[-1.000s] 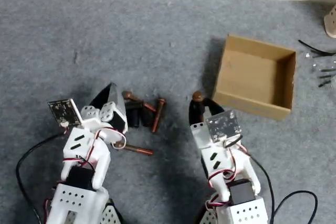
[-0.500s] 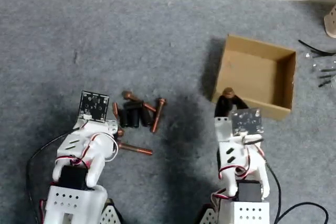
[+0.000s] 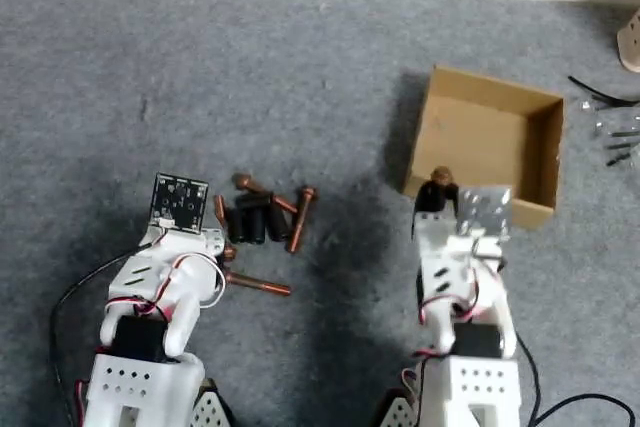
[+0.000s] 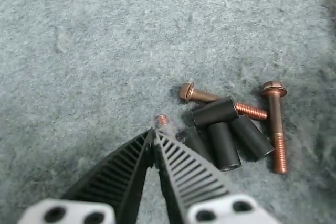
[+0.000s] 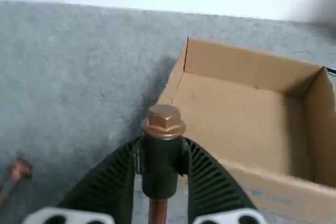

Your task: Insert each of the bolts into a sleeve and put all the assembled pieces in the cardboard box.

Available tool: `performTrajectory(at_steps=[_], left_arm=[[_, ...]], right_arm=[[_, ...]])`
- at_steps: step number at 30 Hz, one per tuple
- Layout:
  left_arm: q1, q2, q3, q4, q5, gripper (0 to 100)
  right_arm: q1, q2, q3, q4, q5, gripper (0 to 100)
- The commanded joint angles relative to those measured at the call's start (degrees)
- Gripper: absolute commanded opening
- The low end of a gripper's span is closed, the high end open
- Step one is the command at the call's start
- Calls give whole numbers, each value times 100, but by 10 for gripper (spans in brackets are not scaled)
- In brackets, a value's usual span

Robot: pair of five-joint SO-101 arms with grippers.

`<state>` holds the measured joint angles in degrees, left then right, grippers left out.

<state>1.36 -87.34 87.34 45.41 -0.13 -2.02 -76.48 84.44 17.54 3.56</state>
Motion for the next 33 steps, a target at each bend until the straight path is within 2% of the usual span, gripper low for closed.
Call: performTrajectory(at_steps=[1,8,14,16,21,28,30,33], left_arm=[[-22,13,-198,-35,-26,7],[-22,22,-13,-387,-26,7],[-13,22,-13,-404,-26,7],[-13,22,-13,-404,-26,7],[-13,22,-40,-387,-26,7],[-13,22,-31,-387,-26,7],[-13,22,-31,-387,-26,7],[-31,22,-31,-387,-26,7]], right_arm=[[75,2062,-1727,-532,-492,5],[418,5077,-3846,-708,-2040,5],[1015,6677,-4673,-690,-3525,5],[1165,7099,-4804,-681,-3815,5],[1341,7732,-5033,-681,-3842,7],[1138,7793,-5033,-673,-3842,21],[1086,7793,-5015,-664,-3807,71],[1015,7793,-5015,-664,-3235,170]])
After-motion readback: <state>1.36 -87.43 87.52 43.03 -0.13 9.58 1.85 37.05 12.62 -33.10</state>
